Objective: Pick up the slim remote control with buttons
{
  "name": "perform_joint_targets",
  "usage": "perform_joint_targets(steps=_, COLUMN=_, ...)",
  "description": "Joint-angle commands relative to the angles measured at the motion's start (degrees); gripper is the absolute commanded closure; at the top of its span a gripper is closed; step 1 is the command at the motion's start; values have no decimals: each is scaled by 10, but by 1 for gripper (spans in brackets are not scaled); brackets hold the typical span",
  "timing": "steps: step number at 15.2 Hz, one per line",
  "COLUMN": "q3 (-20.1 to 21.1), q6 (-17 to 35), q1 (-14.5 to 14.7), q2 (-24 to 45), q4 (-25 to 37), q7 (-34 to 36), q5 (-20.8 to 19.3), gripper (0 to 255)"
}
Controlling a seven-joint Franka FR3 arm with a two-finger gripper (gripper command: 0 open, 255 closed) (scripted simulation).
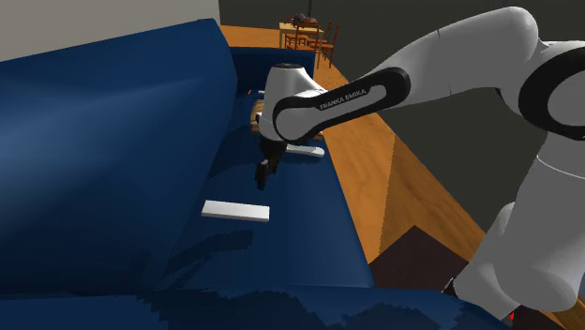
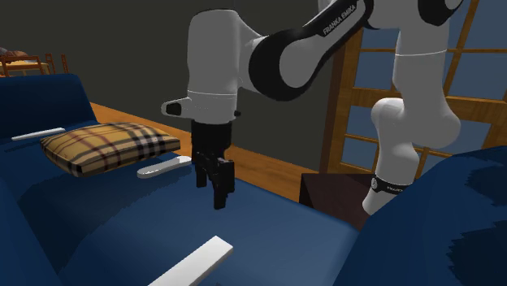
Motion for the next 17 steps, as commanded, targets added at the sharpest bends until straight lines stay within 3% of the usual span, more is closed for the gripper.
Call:
perform_joint_targets(steps=1, q3=6, q6=10, q1=9, q2=38, q4=27, q7=-3, q5=-11, gripper=0)
perform_joint_targets(steps=9, q3=19, q6=22, q1=53, q2=185, q4=155, q7=-13, q5=-56, gripper=0)
perform_joint_targets(steps=17, q3=14, q6=67, q1=56, q2=215, q4=140, q7=-10, q5=-63, gripper=0)
